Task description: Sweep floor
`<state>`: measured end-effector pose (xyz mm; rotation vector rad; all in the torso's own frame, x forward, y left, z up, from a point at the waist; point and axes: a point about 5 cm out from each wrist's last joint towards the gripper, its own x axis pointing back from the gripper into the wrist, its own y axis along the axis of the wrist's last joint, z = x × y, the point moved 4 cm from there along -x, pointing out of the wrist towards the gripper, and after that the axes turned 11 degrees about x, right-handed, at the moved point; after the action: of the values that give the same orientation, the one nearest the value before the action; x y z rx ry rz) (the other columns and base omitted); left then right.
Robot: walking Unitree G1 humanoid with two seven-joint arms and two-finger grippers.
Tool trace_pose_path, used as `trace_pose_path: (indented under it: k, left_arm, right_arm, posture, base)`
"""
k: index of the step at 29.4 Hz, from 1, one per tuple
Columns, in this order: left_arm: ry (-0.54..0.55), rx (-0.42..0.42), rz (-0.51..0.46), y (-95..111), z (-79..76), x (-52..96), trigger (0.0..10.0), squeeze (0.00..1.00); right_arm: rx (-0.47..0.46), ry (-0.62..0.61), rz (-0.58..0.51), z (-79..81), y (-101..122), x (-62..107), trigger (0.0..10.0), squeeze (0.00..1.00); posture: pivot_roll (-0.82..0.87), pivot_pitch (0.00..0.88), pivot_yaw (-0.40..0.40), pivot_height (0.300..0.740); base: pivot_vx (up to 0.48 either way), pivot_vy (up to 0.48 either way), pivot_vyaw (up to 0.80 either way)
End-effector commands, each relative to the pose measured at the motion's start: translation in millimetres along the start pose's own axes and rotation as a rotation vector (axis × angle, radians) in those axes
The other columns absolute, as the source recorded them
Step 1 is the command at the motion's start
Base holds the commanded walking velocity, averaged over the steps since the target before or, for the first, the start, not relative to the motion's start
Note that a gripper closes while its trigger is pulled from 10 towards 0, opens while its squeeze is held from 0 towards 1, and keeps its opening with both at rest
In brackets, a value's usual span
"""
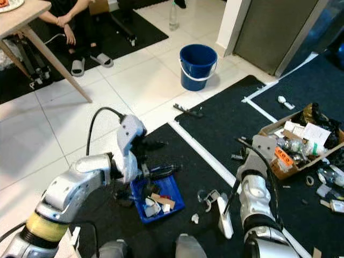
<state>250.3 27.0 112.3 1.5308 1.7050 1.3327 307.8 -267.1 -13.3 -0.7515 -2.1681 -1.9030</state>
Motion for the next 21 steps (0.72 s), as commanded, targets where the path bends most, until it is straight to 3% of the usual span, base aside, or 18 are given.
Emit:
trace_pose_path:
  k: [1,3,6,13,21]
  left_arm:
    - [-0.023,-0.015,0.037,-4,-5.0,2.6,10.0,0.00]
    - [-0.050,-0.038,0.112,-14,-11.3,6.3,10.0,0.00]
    - [-0.054,-0.045,0.136,-17,-12.5,7.5,10.0,0.00]
    - [-0.010,-0.061,0.216,-28,-4.3,14.9,10.0,0.00]
    - [-0.095,-0.044,0.296,-31,-19.3,26.0,10.0,0.00]
  right_arm:
    - [-0.059,0.035,0.146,11.8,-40,10.5,10.0,0.00]
    - [-0.059,0.034,0.147,11.7,-41,10.7,10.0,0.00]
    - [-0.060,0.034,0.147,11.6,-41,10.7,10.0,0.00]
    - [-0.060,0.032,0.148,10.9,-41,10.9,10.0,0.00]
    - [-0.058,0.034,0.151,11.0,-42,11.4,10.0,0.00]
  posture:
    - [0.06,0.071,0.030,0.740]
    - [0.06,0.071,0.030,0.740]
    - [0.06,0.071,0.030,0.740]
    - [0.06,0.072,0.030,0.740]
    - [0.06,0.072,0.029,0.740]
  base:
    - [0.000,0.000,0.00]
    - [0.000,0.000,0.00]
    - [0.000,0.000,0.00]
    - [0.000,0.000,0.00]
    - [0.000,0.000,0.00]
